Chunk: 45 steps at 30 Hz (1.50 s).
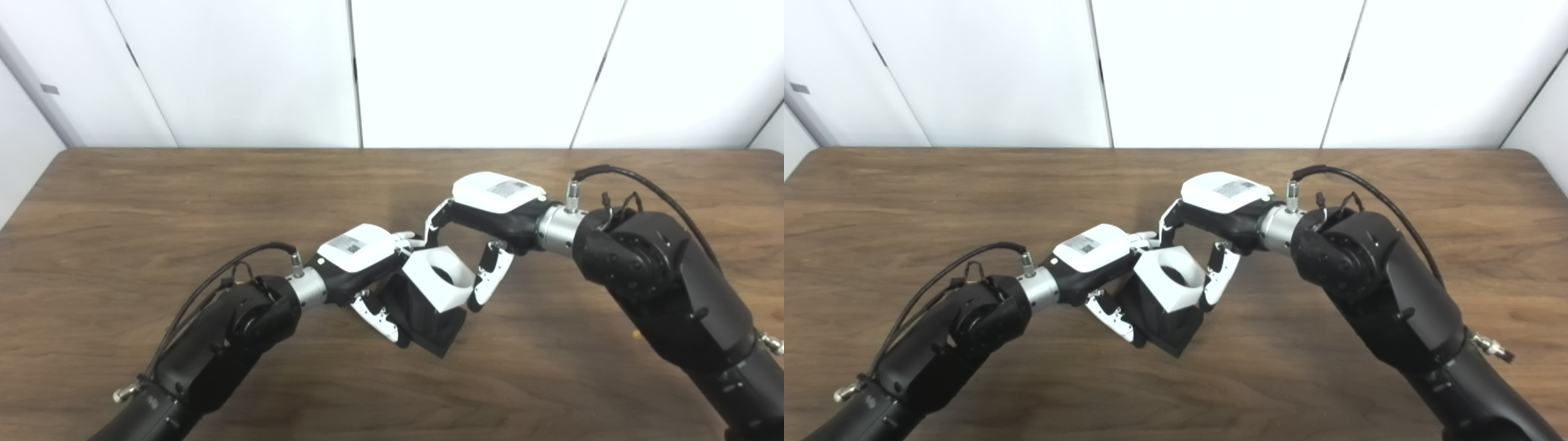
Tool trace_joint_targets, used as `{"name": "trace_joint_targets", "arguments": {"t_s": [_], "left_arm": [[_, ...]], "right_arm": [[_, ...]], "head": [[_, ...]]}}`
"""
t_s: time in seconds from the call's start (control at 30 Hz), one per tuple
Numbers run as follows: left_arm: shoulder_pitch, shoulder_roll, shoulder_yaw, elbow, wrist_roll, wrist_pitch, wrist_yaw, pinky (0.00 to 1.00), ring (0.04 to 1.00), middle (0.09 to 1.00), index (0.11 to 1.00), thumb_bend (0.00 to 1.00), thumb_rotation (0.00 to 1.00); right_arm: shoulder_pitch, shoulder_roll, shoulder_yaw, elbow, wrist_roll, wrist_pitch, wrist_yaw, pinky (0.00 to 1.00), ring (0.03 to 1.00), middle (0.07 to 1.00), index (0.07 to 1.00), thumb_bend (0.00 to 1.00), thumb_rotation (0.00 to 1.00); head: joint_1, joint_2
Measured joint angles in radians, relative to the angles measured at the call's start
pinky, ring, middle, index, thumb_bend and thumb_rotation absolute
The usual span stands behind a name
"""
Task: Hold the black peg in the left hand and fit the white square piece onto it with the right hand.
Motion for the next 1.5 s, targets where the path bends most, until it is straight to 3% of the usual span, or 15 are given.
{"name": "trace_joint_targets", "arguments": {"t_s": [0.6,1.5], "left_arm": [[-0.005,-0.003,-0.001,0.0,0.015,0.0,0.0,0.85,0.954,0.922,0.492,0.52,0.08],[-0.009,-0.004,-0.005,0.002,0.017,-0.001,-0.001,0.85,0.955,0.929,0.492,0.52,0.08]], "right_arm": [[-0.001,-0.013,0.0,-0.002,0.002,0.0,0.008,0.75,0.788,0.73,0.48,0.52,0.13],[-0.008,0.044,0.003,-0.013,-0.003,0.003,0.027,0.77,0.797,0.732,0.479,0.52,0.13]], "head": [[-0.002,0.003],[0.002,0.011]]}}
